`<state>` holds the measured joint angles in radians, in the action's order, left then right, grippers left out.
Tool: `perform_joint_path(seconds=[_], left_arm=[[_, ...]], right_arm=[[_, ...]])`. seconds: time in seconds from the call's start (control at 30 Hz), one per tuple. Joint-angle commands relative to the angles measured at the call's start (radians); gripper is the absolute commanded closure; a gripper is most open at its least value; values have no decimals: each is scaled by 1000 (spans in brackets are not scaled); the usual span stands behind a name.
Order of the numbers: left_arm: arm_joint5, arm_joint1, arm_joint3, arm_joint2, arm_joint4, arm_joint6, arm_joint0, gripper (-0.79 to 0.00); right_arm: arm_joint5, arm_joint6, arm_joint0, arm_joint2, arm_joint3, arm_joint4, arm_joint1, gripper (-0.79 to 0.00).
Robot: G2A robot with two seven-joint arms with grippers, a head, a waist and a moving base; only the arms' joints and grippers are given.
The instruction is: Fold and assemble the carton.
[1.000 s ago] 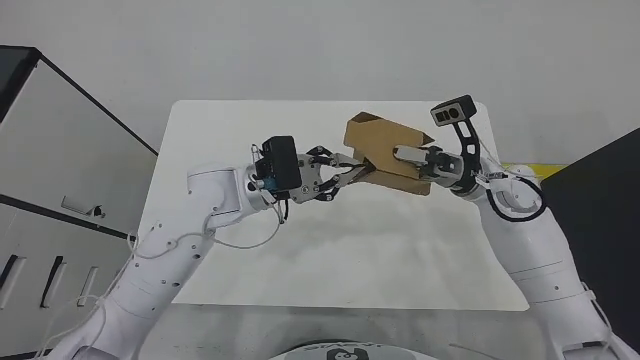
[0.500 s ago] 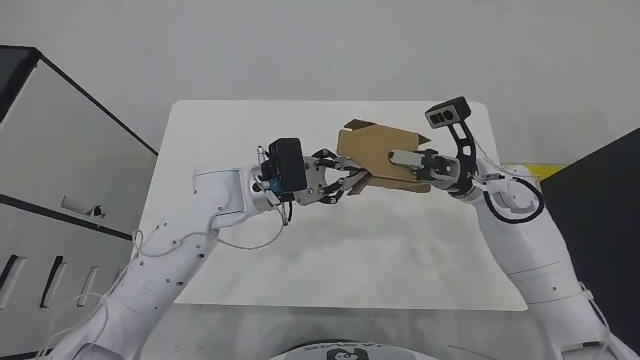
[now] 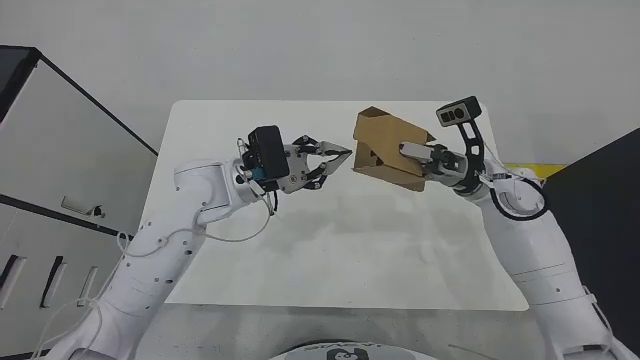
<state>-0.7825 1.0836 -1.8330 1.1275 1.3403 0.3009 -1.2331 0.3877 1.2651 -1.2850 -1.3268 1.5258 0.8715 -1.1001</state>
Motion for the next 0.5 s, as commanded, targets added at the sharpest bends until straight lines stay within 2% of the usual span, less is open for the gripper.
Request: perform_joint_path(seconds=[0.0,0.2,0.47], left_arm=[[4,-1,-3,6,-1,-1,-7,0],[9,-3,-22,12,-5,-7,-30,0],[17,4,-26,-24,-2,-1,-15,0]], right_arm=[[5,-24,-6,-8,-1,-12,0,0],[-1,-122,-32,-33,14,-95,4,0],[-18,-108,-37,-12,49,-106,2,0]])
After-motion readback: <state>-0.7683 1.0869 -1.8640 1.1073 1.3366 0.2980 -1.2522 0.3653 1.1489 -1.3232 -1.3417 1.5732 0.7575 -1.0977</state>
